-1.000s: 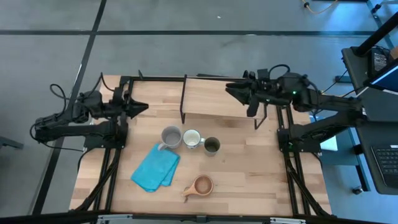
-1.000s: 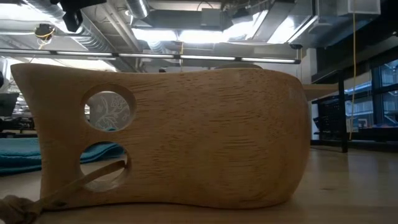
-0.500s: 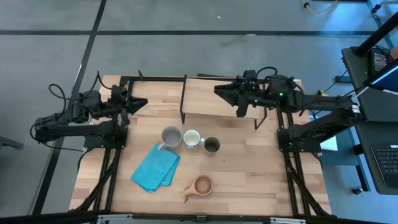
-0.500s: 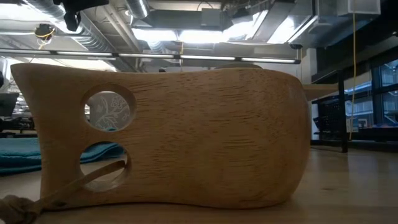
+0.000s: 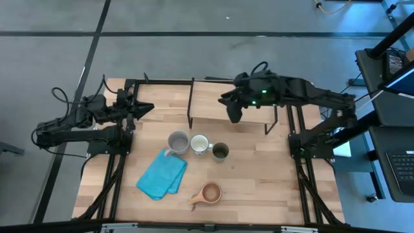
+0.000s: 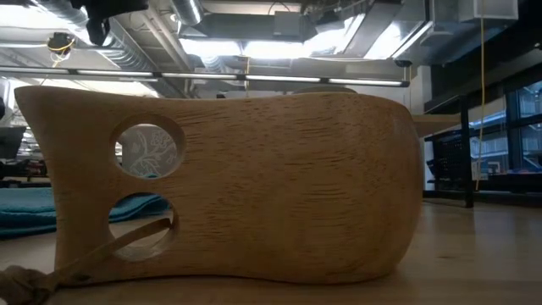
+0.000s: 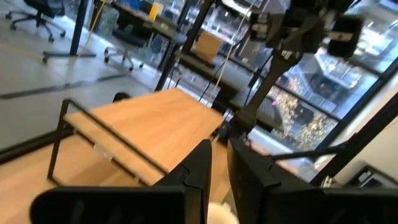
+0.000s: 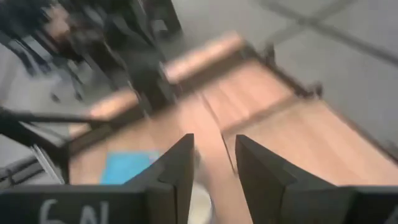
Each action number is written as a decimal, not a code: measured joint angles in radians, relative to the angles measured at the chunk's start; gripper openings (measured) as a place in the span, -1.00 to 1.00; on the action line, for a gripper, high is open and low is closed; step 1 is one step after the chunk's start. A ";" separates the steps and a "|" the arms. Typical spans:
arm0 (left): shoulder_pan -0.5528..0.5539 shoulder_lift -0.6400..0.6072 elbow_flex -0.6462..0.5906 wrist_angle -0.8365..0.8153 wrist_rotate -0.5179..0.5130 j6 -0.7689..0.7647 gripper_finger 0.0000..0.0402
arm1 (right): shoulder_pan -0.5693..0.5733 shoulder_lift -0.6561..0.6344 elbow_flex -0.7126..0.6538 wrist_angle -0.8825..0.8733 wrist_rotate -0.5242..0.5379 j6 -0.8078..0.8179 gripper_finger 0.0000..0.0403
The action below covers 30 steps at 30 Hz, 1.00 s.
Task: Stack small to large cups/mugs on shelf
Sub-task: Put the gray cup on the shelf
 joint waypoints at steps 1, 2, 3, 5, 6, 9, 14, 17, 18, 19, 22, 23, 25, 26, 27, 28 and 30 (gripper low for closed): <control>0.000 0.000 0.000 -0.017 0.000 0.000 -0.77 | -0.001 0.027 0.034 -0.067 0.000 0.021 -0.41; 0.000 0.002 0.000 -0.033 0.000 -0.003 -0.77 | -0.001 0.053 0.066 -0.131 0.000 0.043 -0.41; 0.000 0.006 0.000 -0.052 0.000 -0.005 -0.77 | -0.001 0.078 0.089 -0.188 0.000 0.064 -0.41; 0.000 0.014 -0.001 -0.094 0.000 -0.010 -0.77 | 0.000 0.119 0.123 -0.286 -0.001 0.105 -0.41; 0.000 0.018 -0.001 -0.109 0.000 -0.011 -0.77 | 0.005 0.136 0.131 -0.329 -0.002 0.129 -0.41; 0.000 0.032 -0.001 -0.161 0.000 -0.012 -0.77 | 0.020 0.173 0.134 -0.446 -0.015 0.184 -0.41; 0.000 0.041 -0.001 -0.202 0.001 0.025 -0.77 | 0.066 0.216 0.134 -0.581 -0.018 0.256 -0.41; 0.000 0.041 -0.001 -0.201 0.012 0.057 -0.77 | 0.099 0.231 0.134 -0.566 -0.045 0.314 -0.41; 0.000 0.041 -0.001 -0.201 0.013 0.072 -0.77 | 0.109 0.237 0.134 -0.554 -0.054 0.336 -0.41; 0.000 0.040 -0.001 -0.201 0.015 0.084 -0.77 | 0.120 0.245 0.135 -0.548 -0.056 0.360 -0.41; 0.000 0.040 -0.001 -0.201 0.015 0.130 -0.77 | 0.157 0.271 0.135 -0.552 -0.055 0.446 -0.41; 0.000 0.040 -0.001 -0.201 0.015 0.148 -0.77 | 0.169 0.281 0.134 -0.552 -0.055 0.474 -0.41; 0.000 0.040 -0.001 -0.201 0.015 0.178 -0.77 | 0.193 0.303 0.134 -0.551 -0.055 0.533 -0.41; 0.000 0.040 -0.001 -0.201 0.015 0.186 -0.77 | 0.205 0.315 0.134 -0.552 -0.055 0.562 -0.41; 0.000 0.040 -0.001 -0.201 0.015 0.194 -0.77 | 0.215 0.329 0.134 -0.552 -0.054 0.593 -0.41; 0.000 0.040 -0.001 -0.200 0.015 0.202 -0.77 | 0.223 0.342 0.134 -0.552 -0.055 0.623 -0.41; 0.000 0.040 -0.001 -0.201 0.015 0.209 -0.77 | 0.237 0.367 0.134 -0.553 -0.054 0.686 -0.41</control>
